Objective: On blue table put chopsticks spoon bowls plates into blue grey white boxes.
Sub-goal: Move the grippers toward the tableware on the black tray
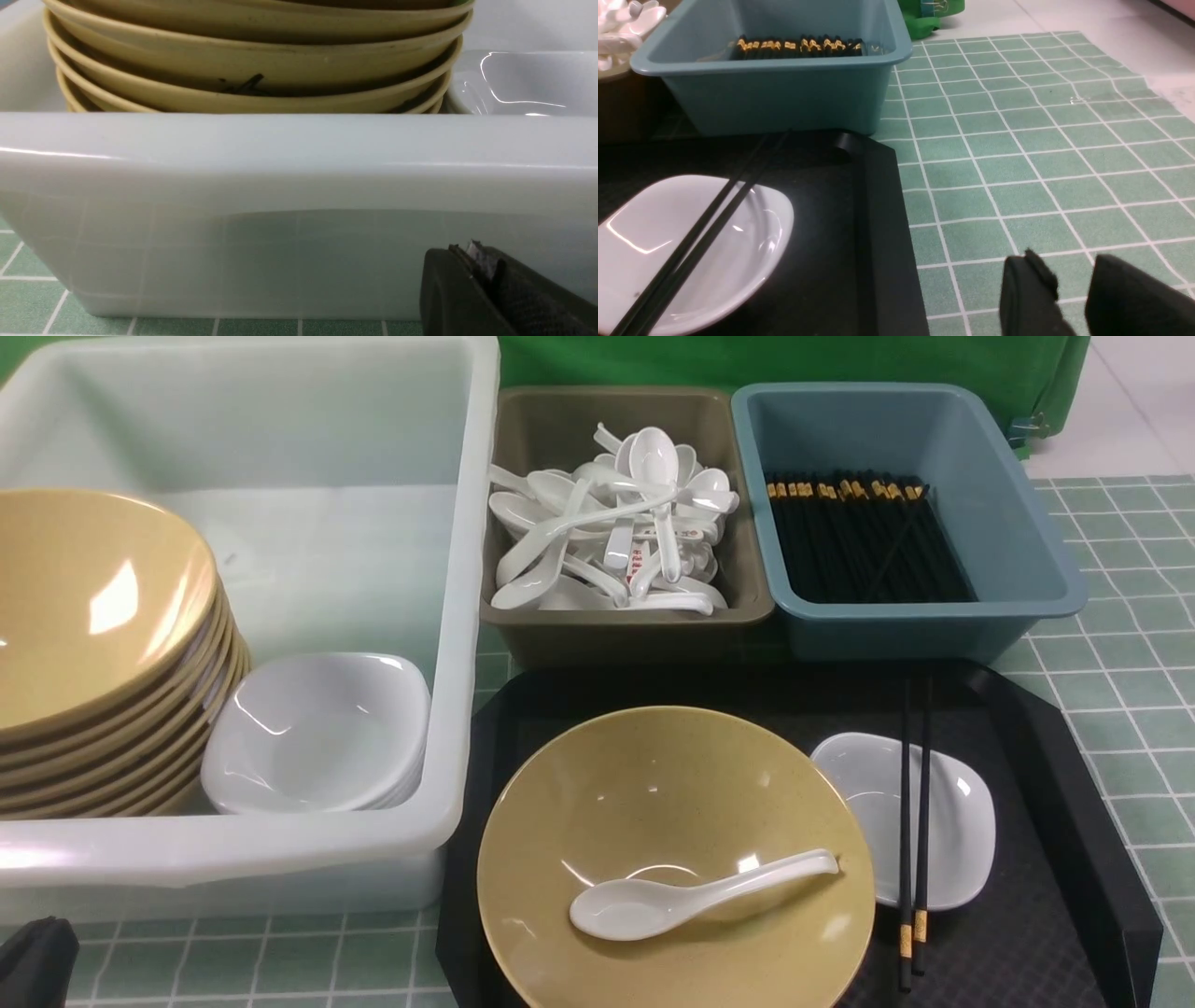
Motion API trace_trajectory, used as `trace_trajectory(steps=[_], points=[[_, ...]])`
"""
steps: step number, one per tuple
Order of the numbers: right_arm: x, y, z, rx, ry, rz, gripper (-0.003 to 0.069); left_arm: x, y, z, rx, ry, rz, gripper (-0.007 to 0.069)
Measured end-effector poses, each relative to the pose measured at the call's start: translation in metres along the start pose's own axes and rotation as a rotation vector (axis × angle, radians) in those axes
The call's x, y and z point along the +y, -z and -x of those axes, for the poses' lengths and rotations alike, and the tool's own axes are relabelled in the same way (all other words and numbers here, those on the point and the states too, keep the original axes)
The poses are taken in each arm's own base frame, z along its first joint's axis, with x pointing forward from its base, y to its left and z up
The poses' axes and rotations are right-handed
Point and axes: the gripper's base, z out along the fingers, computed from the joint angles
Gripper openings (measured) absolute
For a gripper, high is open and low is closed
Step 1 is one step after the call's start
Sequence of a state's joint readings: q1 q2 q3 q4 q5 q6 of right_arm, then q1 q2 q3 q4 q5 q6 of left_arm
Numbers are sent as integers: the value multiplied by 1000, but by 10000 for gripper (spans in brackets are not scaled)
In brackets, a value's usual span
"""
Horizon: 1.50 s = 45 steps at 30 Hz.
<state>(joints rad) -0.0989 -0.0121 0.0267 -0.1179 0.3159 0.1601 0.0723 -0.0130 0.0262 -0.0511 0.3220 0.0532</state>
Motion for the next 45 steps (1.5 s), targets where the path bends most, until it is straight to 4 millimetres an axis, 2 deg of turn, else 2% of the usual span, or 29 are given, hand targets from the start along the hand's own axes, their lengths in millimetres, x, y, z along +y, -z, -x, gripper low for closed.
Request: trace_trajectory(steps=[29, 39, 45], points=[[0, 0, 0, -3, -19, 0, 239, 0, 0, 0, -3, -17, 5, -15], [0, 0, 0, -3, -19, 0, 239, 0, 0, 1, -13, 8, -2, -15], [0, 0, 0, -3, -19, 0, 239, -2, 0, 5, -50, 88, -25, -15]])
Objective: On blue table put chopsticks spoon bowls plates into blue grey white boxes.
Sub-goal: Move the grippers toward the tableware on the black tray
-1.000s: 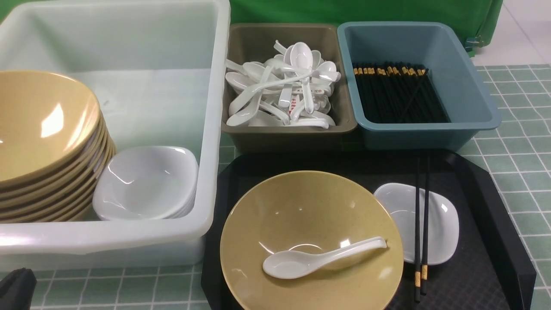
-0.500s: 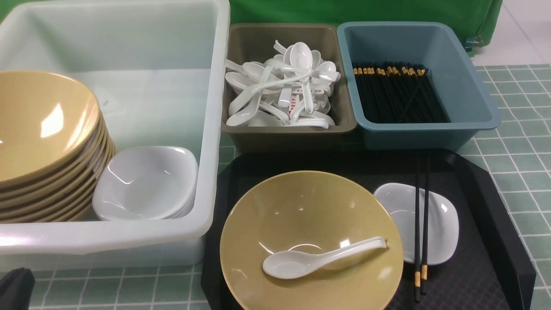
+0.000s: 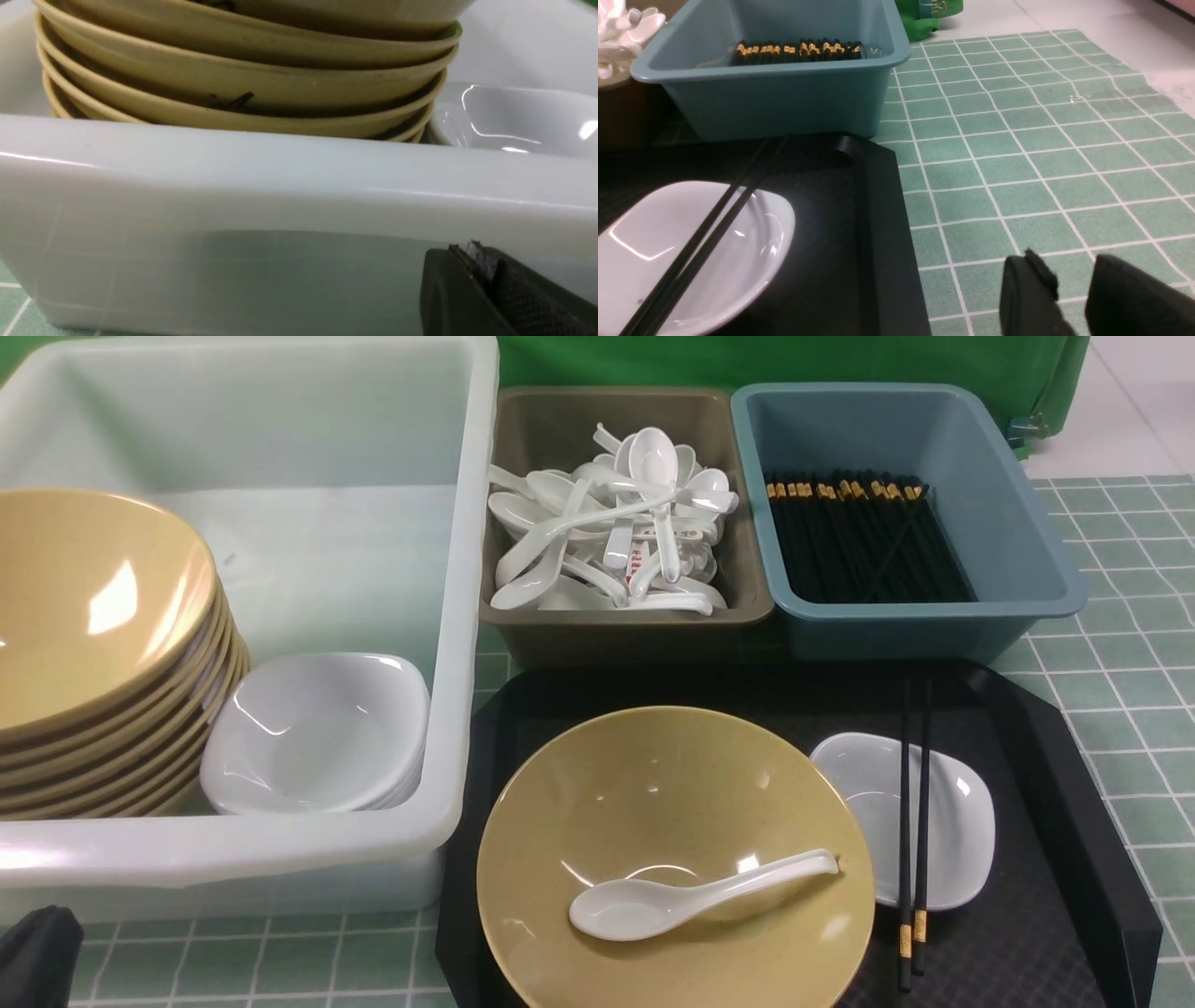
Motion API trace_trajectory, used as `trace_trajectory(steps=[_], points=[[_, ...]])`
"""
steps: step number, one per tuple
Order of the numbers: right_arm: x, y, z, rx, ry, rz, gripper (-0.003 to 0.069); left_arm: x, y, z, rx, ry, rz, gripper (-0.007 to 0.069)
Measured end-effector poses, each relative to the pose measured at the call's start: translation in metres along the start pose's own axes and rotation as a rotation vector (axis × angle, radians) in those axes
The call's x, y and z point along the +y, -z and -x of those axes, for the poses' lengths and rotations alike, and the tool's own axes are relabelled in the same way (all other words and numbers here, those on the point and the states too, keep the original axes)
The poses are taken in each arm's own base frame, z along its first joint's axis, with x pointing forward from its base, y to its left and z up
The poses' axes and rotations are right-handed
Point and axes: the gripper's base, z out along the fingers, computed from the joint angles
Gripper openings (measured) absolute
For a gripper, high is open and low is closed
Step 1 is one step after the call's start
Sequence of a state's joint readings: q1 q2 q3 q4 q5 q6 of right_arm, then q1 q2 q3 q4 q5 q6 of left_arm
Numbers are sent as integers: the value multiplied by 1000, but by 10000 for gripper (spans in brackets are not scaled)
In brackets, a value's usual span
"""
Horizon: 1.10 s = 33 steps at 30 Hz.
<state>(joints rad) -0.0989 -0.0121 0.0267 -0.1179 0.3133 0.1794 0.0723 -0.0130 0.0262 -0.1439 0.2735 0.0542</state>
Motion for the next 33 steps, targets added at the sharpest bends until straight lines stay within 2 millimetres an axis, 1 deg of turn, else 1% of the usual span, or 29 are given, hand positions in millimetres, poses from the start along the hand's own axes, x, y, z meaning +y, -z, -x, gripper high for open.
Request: trace_trajectory(steps=[2, 3, 4, 5, 6, 7, 8, 9, 10, 11, 13, 14, 15, 16, 19, 21, 22, 23, 24, 25, 26, 27, 29, 30, 31, 33], points=[[0, 0, 0, 0, -5, 0, 239, -1, 0, 1, -6, 28, -7, -15], [1, 0, 0, 0, -49, 6, 239, -2, 0, 1, -9, 73, -20, -15], [2, 0, 0, 1, -145, 20, 239, -3, 0, 1, -10, 153, -39, -15], [2, 0, 0, 0, -179, 23, 239, -4, 0, 1, -10, 172, -42, -15], [5, 0, 0, 12, -413, 56, 239, -7, 0, 2, -10, 344, -77, -15], [6, 0, 0, 15, -465, 60, 239, -8, 0, 2, -10, 387, -87, -15], [7, 0, 0, 23, -584, 78, 239, -9, 0, 3, -9, 473, -103, -15], [10, 1, 0, 43, -842, 107, 239, -12, 1, 5, -7, 649, -140, -15], [12, 1, 1, 59, -1008, 125, 239, -14, 1, 7, -8, 831, -176, -15], [12, 1, 1, 61, -1025, 126, 239, -14, 1, 7, -9, 849, -180, -15], [13, 1, 1, 68, -1097, 132, 239, -15, 2, 10, -14, 980, -208, -15], [13, 1, 1, 68, -1095, 133, 239, -16, 2, 10, -16, 1008, -214, -15], [13, 1, 1, 63, -1036, 131, 239, -16, 2, 11, -21, 1055, -224, -15], [13, 1, 1, 62, -1027, 130, 239, -16, 2, 11, -21, 1058, -224, -15], [12, 1, 1, 53, -913, 129, 239, -16, 2, 12, -24, 1090, -232, -15], [12, 1, 1, 52, -895, 131, 239, -16, 2, 12, -24, 1084, -233, -15], [12, 1, 1, 51, -885, 133, 239, -17, 3, 14, -29, 1067, -238, -15], [14, 2, 4, 55, -818, 151, 235, -20, 9, 30, -57, 944, -275, -15], [15, 4, 8, 53, -767, 166, 230, -22, 13, 39, -79, 868, -290, -15], [15, 5, 9, 51, -753, 171, 230, -23, 14, 41, -83, 862, -296, -15], [19, 15, 34, 15, -600, 231, 189, -28, 25, 63, -120, 696, -326, -15], [20, 17, 40, 9, -575, 240, 178, -29, 27, 68, -123, 664, -331, -15], [23, 22, 63, 4, -469, 269, 130, -34, 32, 91, -102, 530, -336, -15], [27, 23, 82, 28, -375, 288, 73, -36, 29, 101, -40, 452, -321, -15], [30, 20, 96, 64, -305, 298, 49, -37, 25, 112, 6, 387, -304, -15], [38, 11, 122, 173, -163, 323, 36, -39, 15, 130, 155, 249, -279, -15]])
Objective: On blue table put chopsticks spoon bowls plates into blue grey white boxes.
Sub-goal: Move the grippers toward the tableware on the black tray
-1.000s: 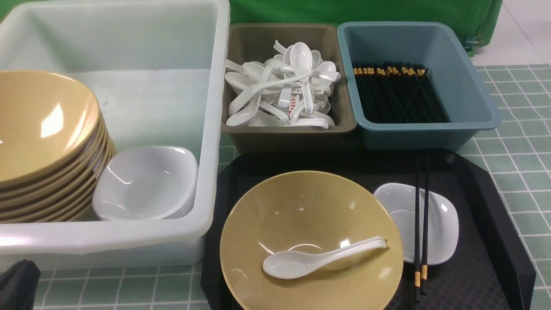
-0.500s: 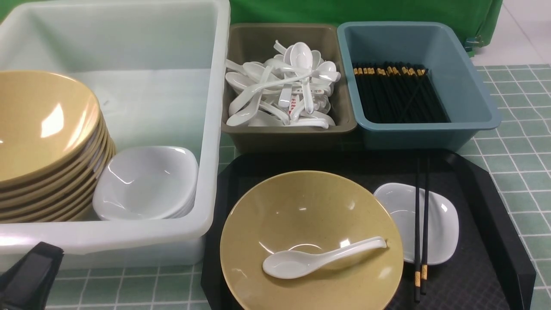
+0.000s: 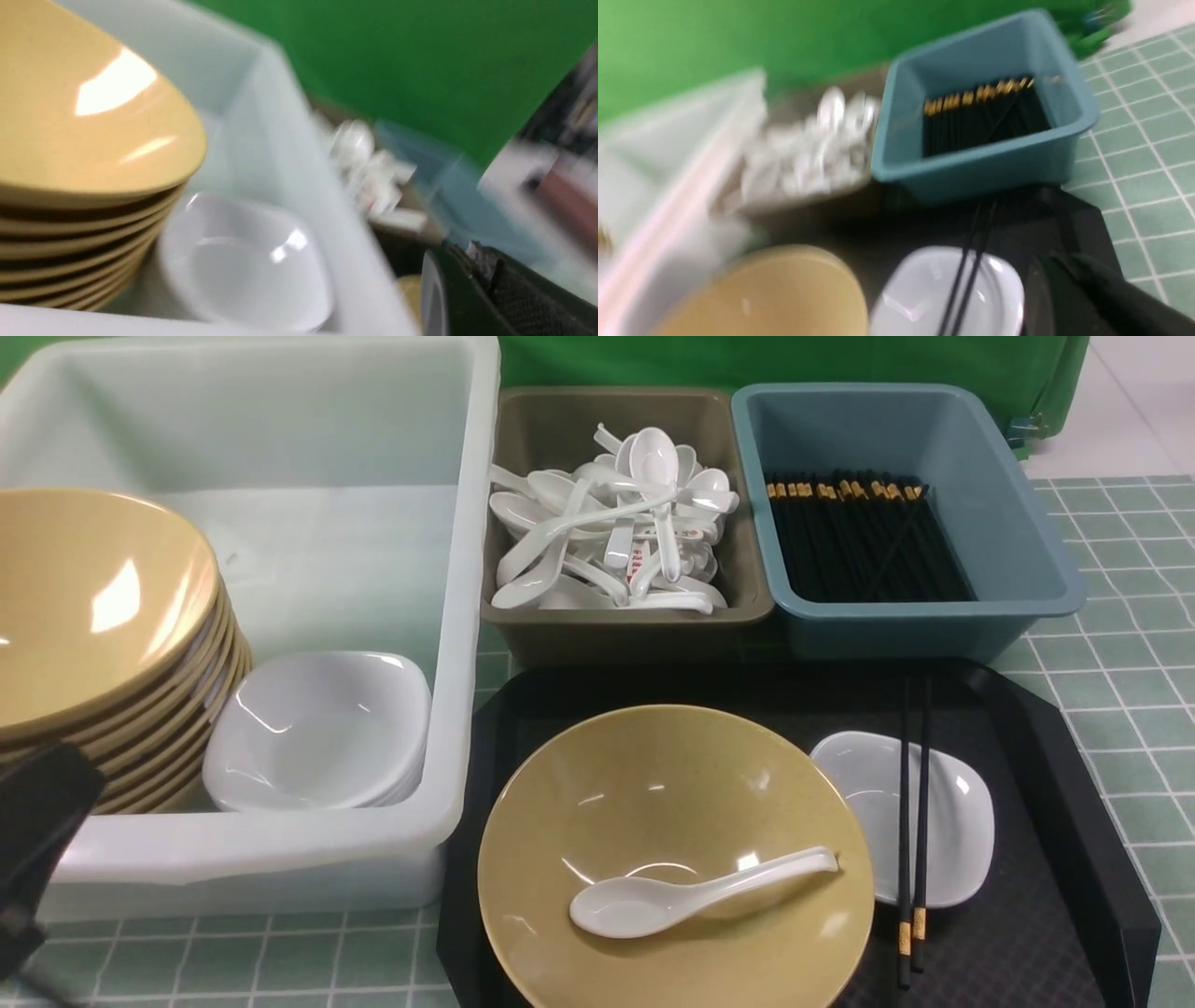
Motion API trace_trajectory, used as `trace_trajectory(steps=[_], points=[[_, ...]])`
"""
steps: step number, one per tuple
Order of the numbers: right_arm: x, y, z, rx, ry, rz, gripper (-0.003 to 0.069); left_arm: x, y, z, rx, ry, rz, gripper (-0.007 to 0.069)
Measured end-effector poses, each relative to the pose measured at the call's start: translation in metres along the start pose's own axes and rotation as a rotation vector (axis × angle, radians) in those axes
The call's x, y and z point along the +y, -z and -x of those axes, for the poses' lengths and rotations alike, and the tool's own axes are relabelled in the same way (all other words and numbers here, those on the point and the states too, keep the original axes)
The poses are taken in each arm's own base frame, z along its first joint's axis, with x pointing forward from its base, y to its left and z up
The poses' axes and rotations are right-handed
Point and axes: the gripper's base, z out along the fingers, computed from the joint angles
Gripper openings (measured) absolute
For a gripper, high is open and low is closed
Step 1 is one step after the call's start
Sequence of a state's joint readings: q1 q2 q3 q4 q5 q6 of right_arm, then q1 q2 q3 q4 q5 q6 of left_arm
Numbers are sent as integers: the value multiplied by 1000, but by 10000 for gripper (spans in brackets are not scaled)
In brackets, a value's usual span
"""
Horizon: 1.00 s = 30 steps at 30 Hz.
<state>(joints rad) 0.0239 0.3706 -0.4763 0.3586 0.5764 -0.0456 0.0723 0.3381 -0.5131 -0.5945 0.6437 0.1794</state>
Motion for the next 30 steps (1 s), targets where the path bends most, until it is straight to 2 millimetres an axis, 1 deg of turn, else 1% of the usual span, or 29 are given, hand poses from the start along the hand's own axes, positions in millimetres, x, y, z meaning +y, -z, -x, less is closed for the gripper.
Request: trace_trajectory(steps=[1, 3, 5, 7, 8, 10, 11, 13, 14, 15, 16, 17, 18, 20, 21, 22, 23, 25, 26, 28, 29, 30], points=[[5, -7, 14, 91, 67, 5, 36, -2, -3, 13, 98, -67, 35, -15], [10, -18, 30, 219, 163, 21, 36, -3, -9, 27, 213, -124, 75, -15], [14, -36, 47, 409, 251, 58, 36, -2, -19, 41, 349, -194, 104, -15], [16, -50, 54, 536, 292, 88, 36, -5, -23, 48, 414, -252, 104, -15], [16, -56, 56, 585, 302, 101, 36, -7, -30, 54, 459, -295, 93, -15], [17, -65, 58, 646, 318, 119, 36, -11, -36, 56, 505, -345, 68, -15], [19, -76, 58, 703, 335, 142, 36, -15, -42, 58, 536, -382, 45, -15], [23, -88, 56, 760, 367, 157, 38, -23, -54, 61, 584, -440, -6, -15], [27, -99, 53, 808, 391, 159, 38, -32, -65, 63, 617, -485, -56, -15], [28, -102, 52, 822, 398, 156, 38, -35, -66, 62, 623, -497, -70, -15], [32, -113, 48, 868, 425, 134, 38, -46, -79, 64, 655, -543, -119, -15], [36, -123, 44, 904, 448, 111, 38, -57, -88, 67, 661, -580, -161, -15], [38, -129, 42, 924, 461, 94, 38, -64, -95, 67, 671, -604, -186, -15], [45, -148, 34, 955, 480, 65, 40, -84, -109, 69, 669, -661, -245, -15], [47, -156, 31, 962, 471, 56, 41, -92, -112, 71, 660, -682, -265, -15], [49, -166, 28, 965, 450, 42, 45, -102, -120, 71, 663, -706, -288, -15], [50, -175, 25, 966, 423, 27, 50, -111, -126, 68, 674, -727, -311, -15], [48, -192, 20, 976, 377, -6, 74, -120, -131, 65, 681, -751, -336, -15], [46, -200, 18, 985, 351, -28, 97, -124, -135, 62, 692, -761, -346, -15], [42, -209, 15, 996, 322, -53, 134, -127, -137, 58, 705, -769, -356, -15], [34, -221, 12, 1015, 262, -100, 223, -129, -140, 54, 720, -778, -363, -15], [32, -223, 11, 1019, 250, -109, 243, -129, -140, 53, 723, -778, -362, -15]])
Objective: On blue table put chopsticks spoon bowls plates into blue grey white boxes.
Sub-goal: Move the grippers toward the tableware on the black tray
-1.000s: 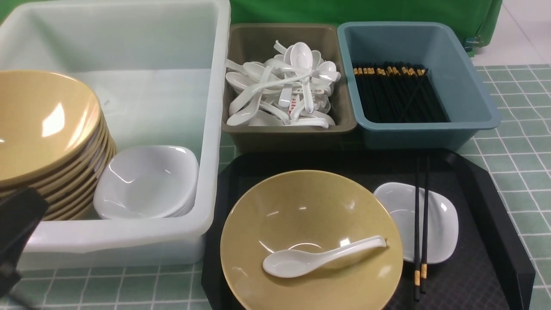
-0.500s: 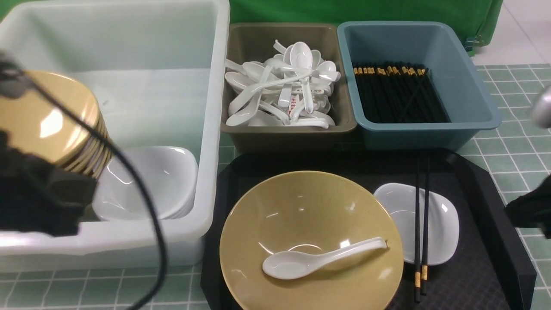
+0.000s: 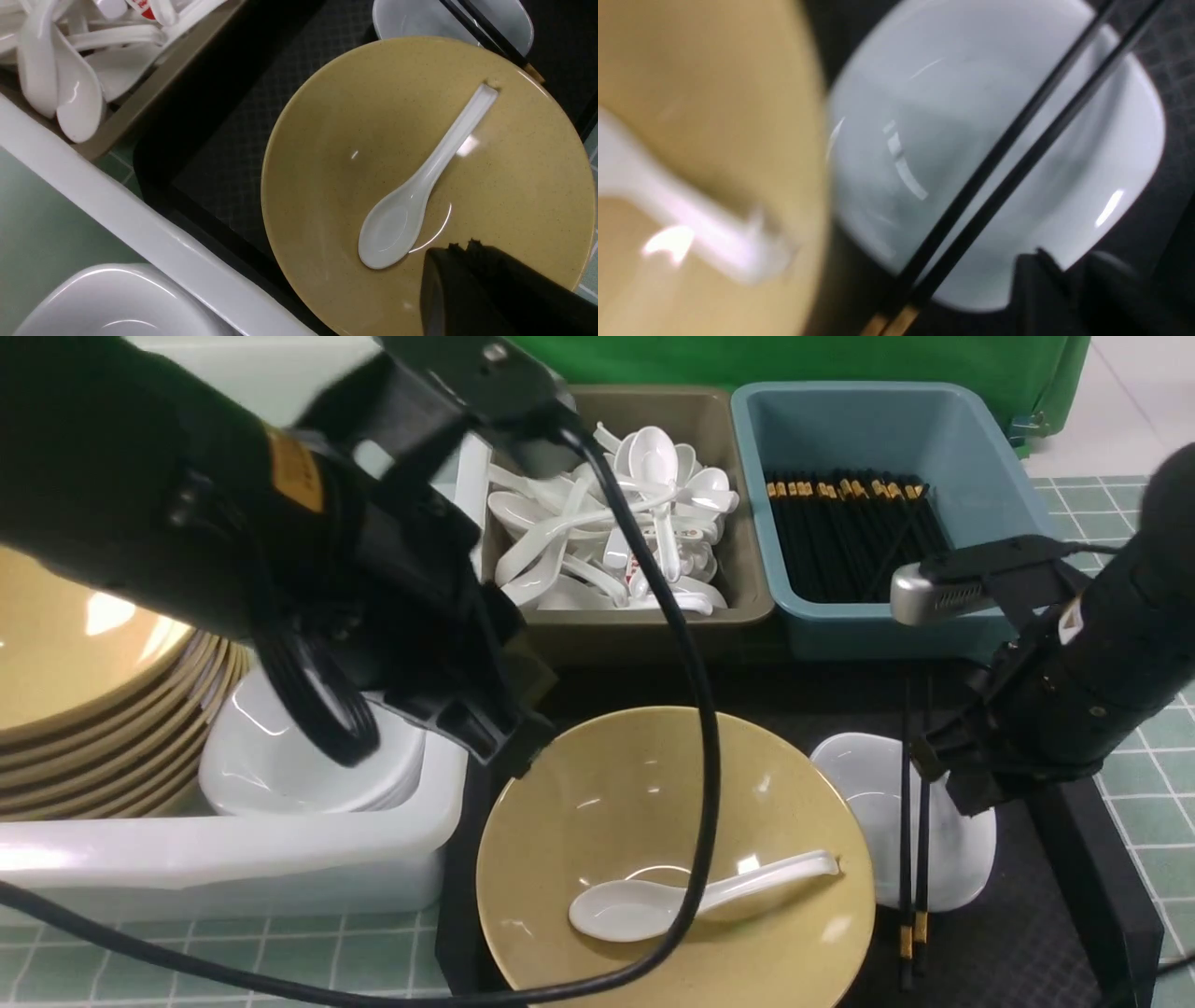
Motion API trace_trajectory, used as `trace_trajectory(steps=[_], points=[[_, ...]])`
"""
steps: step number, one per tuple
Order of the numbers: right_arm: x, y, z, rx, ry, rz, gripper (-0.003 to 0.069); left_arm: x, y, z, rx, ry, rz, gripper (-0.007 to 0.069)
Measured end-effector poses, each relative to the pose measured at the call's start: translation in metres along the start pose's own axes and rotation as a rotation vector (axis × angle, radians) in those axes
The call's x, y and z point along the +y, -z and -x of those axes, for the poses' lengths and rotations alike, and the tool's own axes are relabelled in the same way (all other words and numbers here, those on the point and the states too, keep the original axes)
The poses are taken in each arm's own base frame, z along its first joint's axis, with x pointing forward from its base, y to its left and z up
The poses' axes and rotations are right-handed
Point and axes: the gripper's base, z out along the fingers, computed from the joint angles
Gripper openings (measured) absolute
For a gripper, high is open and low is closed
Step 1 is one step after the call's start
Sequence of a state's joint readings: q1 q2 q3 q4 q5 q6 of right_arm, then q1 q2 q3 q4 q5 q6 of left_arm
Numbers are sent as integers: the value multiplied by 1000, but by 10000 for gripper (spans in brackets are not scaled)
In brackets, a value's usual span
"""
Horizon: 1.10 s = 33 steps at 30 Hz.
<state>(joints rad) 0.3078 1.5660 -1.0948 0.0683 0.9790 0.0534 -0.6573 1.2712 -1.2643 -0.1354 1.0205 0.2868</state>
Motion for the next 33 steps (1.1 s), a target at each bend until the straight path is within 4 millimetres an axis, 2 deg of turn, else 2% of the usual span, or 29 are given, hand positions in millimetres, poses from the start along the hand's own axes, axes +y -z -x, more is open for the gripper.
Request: trace_trajectory(steps=[3, 4, 5, 6, 9, 12, 19, 22, 26, 27, 31, 33], points=[[-7, -12, 5, 16, -67, -10, 372, 0, -1, 0, 4, -3, 3, -15], [-8, -17, 7, 16, -84, -10, 444, 0, 0, 0, 3, -4, 4, -15], [-9, -19, 8, 16, -93, -9, 471, 0, 0, 0, 3, -5, 5, -15], [-8, -24, 11, 17, -110, -1, 534, 1, 0, 0, 2, -6, 7, -15], [-7, -32, 14, 35, -126, 12, 588, 1, 1, 2, -8, -6, 10, -15], [-7, -46, 15, 69, -136, 13, 596, 1, 1, 2, -14, -8, 15, -15], [-4, -56, 18, 86, -166, 43, 552, 1, 1, 2, -15, -10, 15, -15], [-3, -57, 18, 86, -174, 55, 505, 1, 1, 2, -16, -10, 16, -15], [-2, -57, 18, 86, -172, 58, 402, 2, 1, 3, -19, -10, 17, -15], [-2, -57, 18, 86, -173, 62, 338, 2, 1, 3, -22, -10, 18, -15], [0, -56, 18, 90, -157, 69, 156, 2, 1, 3, -22, -10, 18, -15], [0, -56, 18, 98, -144, 71, 151, 2, 1, 3, -22, -10, 18, -15]])
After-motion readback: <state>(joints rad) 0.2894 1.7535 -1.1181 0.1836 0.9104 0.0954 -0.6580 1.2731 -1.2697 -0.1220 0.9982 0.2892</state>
